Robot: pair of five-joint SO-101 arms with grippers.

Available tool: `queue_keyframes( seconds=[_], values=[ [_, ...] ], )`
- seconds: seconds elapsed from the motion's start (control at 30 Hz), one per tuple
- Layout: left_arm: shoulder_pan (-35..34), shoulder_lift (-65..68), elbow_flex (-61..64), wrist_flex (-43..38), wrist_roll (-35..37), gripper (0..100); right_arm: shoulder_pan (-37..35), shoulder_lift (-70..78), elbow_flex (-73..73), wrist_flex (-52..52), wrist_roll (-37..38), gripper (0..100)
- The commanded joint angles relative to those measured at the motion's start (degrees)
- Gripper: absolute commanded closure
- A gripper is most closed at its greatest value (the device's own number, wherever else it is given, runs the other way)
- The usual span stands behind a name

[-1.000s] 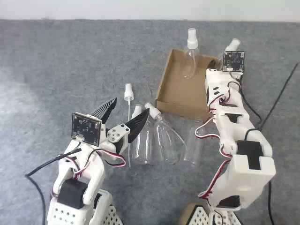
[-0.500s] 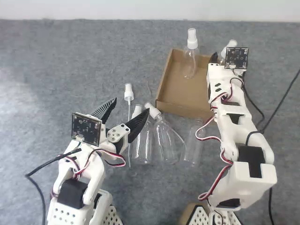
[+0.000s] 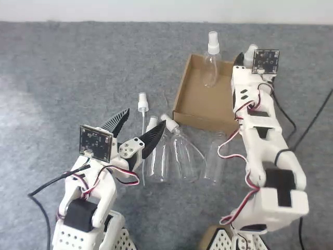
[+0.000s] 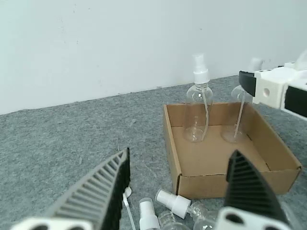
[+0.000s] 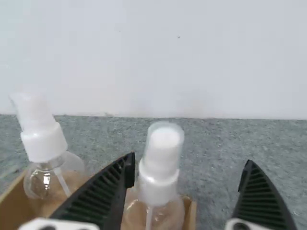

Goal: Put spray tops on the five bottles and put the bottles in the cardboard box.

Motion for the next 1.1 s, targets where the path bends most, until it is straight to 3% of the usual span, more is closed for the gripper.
queue_keyframes(
  seconds=[0.0, 0.17, 0.47, 0.93, 1.07],
  values=[
    [0.2, -0.6, -0.3, -1.5, -0.4, 70, -0.5, -8.9, -4.2, 6.1, 0.6, 69.8],
    [0.2, -0.6, -0.3, -1.5, -0.4, 70, -0.4, -14.2, -4.1, 8.0, 0.6, 69.8],
    [0.2, -0.7, -0.3, -1.5, -0.4, 70, -1.6, -28.8, -4.2, 25.5, 0.6, 69.9],
    [-0.1, -0.6, -0.3, -1.5, -0.4, 70, -16.6, -51.9, -4.0, 73.3, 0.0, 69.9],
    [0.0, -0.6, -0.3, -1.5, -0.4, 70, -22.0, -50.9, -3.7, 85.3, -7.6, 69.9]
  ],
)
